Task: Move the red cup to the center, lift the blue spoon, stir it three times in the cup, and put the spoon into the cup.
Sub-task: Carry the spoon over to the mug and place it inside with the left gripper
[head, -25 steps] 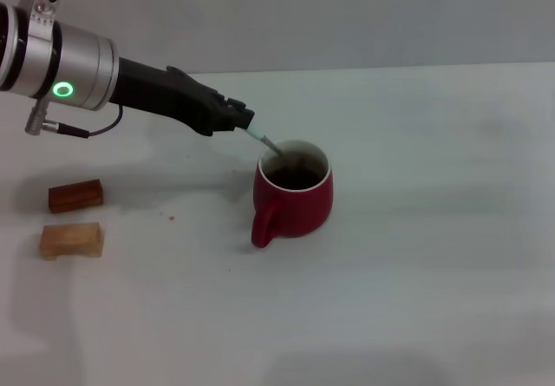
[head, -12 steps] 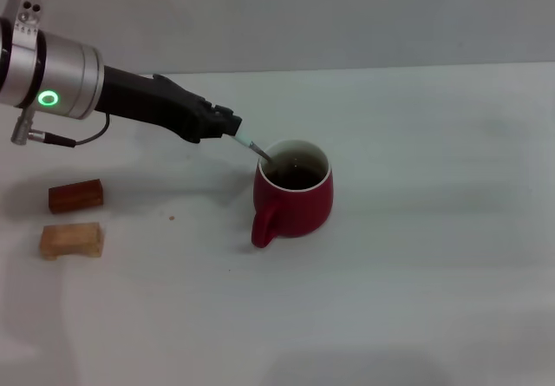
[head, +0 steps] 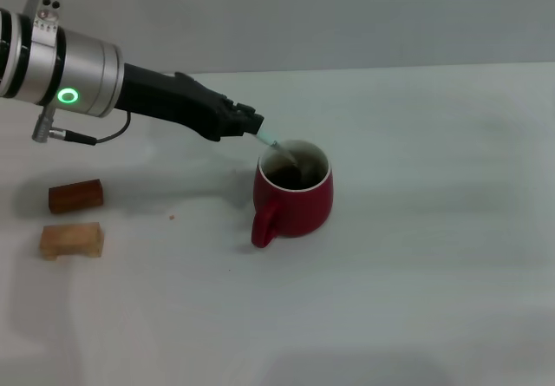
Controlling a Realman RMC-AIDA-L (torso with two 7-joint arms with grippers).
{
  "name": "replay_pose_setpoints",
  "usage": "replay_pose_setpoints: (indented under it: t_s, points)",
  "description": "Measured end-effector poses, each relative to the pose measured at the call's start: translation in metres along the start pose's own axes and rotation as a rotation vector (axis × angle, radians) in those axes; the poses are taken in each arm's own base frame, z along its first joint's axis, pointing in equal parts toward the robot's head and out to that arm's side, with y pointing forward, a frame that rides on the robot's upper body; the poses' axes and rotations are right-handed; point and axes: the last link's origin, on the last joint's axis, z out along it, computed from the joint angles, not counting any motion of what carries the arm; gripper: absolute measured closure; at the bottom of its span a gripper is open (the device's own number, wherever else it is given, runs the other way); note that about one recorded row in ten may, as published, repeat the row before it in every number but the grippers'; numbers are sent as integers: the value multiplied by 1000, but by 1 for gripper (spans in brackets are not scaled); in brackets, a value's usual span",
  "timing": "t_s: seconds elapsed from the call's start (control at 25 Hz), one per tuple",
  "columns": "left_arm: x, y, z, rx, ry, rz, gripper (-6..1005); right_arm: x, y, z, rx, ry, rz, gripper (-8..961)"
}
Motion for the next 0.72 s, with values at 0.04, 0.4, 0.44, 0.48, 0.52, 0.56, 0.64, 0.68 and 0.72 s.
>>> replay_pose_setpoints:
  t_s: [0.04,0.4,0.44,0.48,0.52,0.56,0.64,0.68,0.72]
  points:
    - [1,-1,1,8,5,2,806,1,-1,-1,2,3,0,463]
    - [4,-6,1,41,30,1,799,3,-1,-3,2,11,3,463]
    - [3,-7,-1,46,32,-3,798,3,-1,-3,2,11,3,464]
    - [3,-7,-2,47,32,-3,797,3,-1,-3,2,11,3,464]
    - [2,-8,-4,51,31,-7,796,3,-1,-3,2,9,3,464]
    - [2,-8,-4,51,31,-7,796,3,-1,-3,2,9,3,464]
    - [-1,-10,-7,56,24,-16,794,3,0,-2,1,6,3,464]
    - [-1,-10,-7,56,24,-16,793,3,0,-2,1,6,3,464]
    - [-3,-10,-8,57,22,-20,792,2,1,-2,-1,6,3,464]
